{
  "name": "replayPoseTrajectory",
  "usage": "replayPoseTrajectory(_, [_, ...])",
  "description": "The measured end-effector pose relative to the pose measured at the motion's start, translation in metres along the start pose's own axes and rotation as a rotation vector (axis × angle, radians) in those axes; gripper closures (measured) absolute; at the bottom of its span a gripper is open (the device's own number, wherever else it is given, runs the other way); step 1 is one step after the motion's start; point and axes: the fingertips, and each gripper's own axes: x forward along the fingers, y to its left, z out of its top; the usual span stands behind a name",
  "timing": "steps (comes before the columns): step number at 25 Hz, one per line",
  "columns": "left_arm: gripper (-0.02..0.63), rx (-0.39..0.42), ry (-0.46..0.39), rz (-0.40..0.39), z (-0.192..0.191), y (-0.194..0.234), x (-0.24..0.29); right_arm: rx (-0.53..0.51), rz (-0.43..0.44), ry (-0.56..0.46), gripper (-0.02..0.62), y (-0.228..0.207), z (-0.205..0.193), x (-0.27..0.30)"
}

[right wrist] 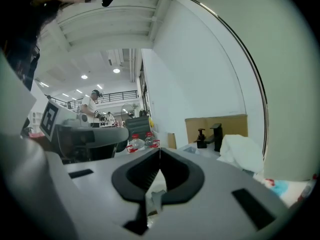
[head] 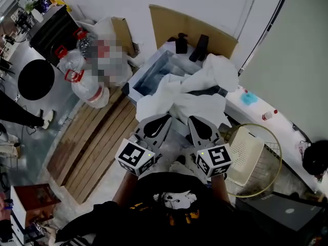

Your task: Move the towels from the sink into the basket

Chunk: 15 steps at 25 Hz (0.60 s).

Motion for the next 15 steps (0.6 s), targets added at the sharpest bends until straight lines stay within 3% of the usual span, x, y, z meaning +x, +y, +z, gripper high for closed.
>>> replayPoseTrajectory(9, [0.598,-0.02,0.049,-0.055,-0.012,-0.005,0.033,0.008,-0.025,0.051,0.589,-0.026,-0.015,0.007])
replayPoseTrajectory(15, [0.598,-0.023,0.063,-0.111,-0.016,0.003,0.048,0.012,-0.091,0.09,0.589,-0.044,-0.027,0.017])
